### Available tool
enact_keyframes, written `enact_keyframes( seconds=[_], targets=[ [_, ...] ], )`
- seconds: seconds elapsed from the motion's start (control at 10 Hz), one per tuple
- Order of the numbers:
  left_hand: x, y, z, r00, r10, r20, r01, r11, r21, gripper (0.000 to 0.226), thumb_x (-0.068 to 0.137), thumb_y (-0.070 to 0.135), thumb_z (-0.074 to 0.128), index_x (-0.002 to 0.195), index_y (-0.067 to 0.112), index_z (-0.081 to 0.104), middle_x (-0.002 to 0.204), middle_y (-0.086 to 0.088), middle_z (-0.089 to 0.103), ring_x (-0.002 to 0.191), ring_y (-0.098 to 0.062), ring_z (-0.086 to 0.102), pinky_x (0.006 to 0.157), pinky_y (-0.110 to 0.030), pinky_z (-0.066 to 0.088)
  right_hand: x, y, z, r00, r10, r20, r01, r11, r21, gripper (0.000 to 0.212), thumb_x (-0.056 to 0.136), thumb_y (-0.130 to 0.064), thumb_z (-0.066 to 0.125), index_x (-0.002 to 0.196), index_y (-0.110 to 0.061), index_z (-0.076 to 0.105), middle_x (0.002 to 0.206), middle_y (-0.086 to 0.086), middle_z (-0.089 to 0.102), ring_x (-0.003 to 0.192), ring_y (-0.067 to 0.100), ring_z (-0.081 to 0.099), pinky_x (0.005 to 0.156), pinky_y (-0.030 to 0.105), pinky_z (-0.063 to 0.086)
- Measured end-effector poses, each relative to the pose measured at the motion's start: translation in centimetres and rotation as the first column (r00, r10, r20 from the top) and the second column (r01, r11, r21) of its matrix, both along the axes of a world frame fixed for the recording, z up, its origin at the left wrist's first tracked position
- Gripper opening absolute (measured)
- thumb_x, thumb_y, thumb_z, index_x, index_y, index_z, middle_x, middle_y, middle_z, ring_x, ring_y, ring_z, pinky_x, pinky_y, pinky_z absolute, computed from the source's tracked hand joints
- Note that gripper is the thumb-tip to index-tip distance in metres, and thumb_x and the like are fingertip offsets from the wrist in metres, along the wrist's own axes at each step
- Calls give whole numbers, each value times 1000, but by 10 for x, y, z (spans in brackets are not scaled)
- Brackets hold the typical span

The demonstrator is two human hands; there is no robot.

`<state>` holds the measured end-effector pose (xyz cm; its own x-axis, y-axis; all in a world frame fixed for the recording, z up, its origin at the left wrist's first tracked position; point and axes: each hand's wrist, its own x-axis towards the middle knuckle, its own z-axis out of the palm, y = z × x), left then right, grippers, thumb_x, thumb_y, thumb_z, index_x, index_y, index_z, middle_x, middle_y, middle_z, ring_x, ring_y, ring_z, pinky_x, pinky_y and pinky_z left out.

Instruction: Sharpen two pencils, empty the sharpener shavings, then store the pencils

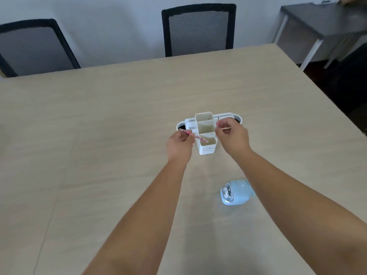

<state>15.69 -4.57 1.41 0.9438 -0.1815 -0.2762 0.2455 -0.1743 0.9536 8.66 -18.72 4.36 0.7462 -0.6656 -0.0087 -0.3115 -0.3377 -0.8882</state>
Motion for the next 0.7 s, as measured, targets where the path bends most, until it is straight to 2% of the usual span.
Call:
enact_keyframes(
  seconds=[0.1,0.2,0.3,0.4,0.5,0.6,0.7],
  targets=[
    [1,-9,-6,1000,-20,8,20,998,62,14,83,21,67,70,24,65,70,5,70,64,-12,62,73,-35,55,12,-3,-4,999,40,-12,-40,999,-16,5,85,-18,62,89,-17,64,89,-5,64,77,16,66,76,30,51],
    [1,-13,-16,999,-40,5,39,991,127,12,81,24,68,69,24,65,70,6,71,62,-13,60,71,-36,53,21,-3,-10,996,84,-33,-86,994,-62,7,83,-18,62,88,-13,64,85,-5,64,77,20,64,78,36,53],
    [0,-13,-22,997,-70,-22,72,986,151,12,79,26,69,66,27,68,70,7,69,65,-12,60,78,-38,55,29,-1,-21,985,130,-109,-145,979,-141,9,83,-21,61,85,-13,63,85,-1,68,79,23,64,77,41,54],
    [-5,-13,-22,993,-112,-24,115,978,173,11,82,25,69,72,27,72,72,7,68,66,-13,58,76,-36,55,35,3,-29,955,169,-242,-220,955,-200,25,87,-36,57,83,-14,67,82,3,70,78,24,64,72,38,54],
    [-10,-10,-22,985,-171,-21,171,963,209,12,85,29,66,89,25,77,79,-1,73,65,-15,58,74,-35,55,39,7,-33,886,243,-394,-349,910,-224,26,88,-37,55,83,-19,72,78,5,71,78,26,65,68,38,54],
    [-13,-1,-20,984,-178,11,170,955,244,16,84,33,66,72,38,74,74,-1,70,69,-26,63,75,-41,56,39,9,-38,852,278,-444,-405,887,-221,22,86,-25,52,89,-21,74,83,8,72,82,28,65,72,41,55],
    [-18,12,-28,990,-136,-26,139,956,257,11,82,35,64,72,37,68,73,8,66,70,-19,63,78,-43,56,31,3,-44,892,252,-375,-350,910,-221,23,83,-19,51,87,-26,73,84,5,72,81,26,64,71,41,55]
  ],
)
